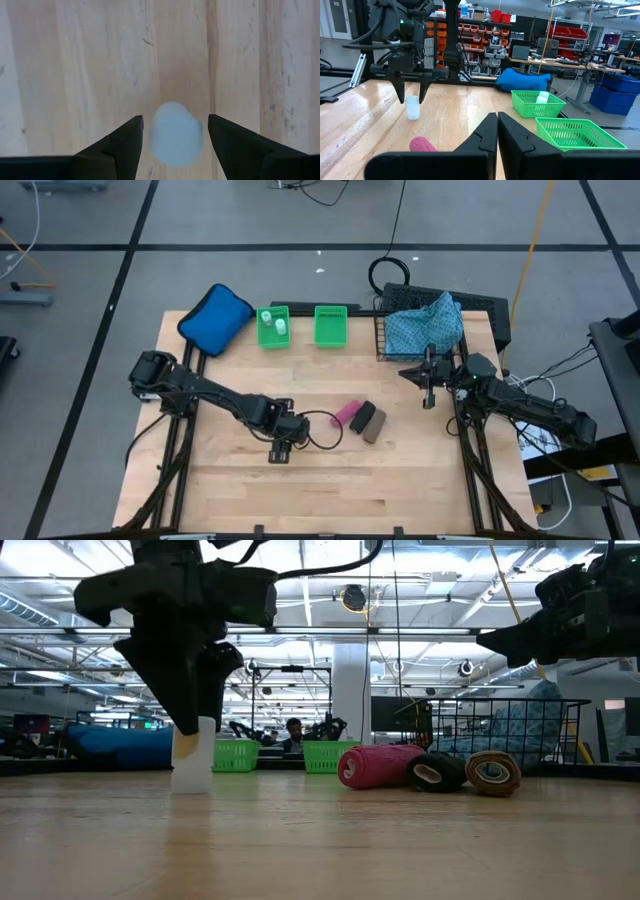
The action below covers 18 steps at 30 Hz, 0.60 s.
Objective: Pick & place medical supplies in basket/bin
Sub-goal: Put the white pill bottle into the left green bin
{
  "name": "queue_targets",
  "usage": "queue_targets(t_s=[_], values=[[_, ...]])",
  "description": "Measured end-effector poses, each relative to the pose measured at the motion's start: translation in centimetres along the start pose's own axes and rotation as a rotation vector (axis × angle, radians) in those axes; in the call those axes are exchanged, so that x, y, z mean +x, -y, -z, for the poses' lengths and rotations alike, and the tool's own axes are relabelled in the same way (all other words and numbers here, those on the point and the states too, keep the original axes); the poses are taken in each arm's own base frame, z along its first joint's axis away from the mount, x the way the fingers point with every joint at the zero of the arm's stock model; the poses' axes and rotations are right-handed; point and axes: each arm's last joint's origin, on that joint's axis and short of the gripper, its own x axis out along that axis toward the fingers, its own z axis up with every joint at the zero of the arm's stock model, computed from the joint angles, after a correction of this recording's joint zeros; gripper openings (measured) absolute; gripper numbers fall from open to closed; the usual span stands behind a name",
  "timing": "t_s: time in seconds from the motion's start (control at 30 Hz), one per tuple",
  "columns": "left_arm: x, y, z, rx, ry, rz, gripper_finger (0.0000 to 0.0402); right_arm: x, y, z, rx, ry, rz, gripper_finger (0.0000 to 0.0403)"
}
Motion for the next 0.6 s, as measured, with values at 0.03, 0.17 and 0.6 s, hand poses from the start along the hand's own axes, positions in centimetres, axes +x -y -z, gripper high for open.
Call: queue_targets(t_s=[0.03,0.17,0.6], values=[[0.25,0.02,-0.02,0.000,-0.005,0.000,0.0230,0.00,0.00,-0.01,0.000,0.000,0.000,0.0004],[0.79,0.05,0.08,0.001,-0.029,0.003,0.0230,0.00,0.00,-0.01,0.000,0.001,0.000,0.0004],[0.28,-0.09,0.35,0.020,-0.067,-0.017,0.0230,0.00,0.00,-0.02,0.000,0.001,0.001,0.0004]])
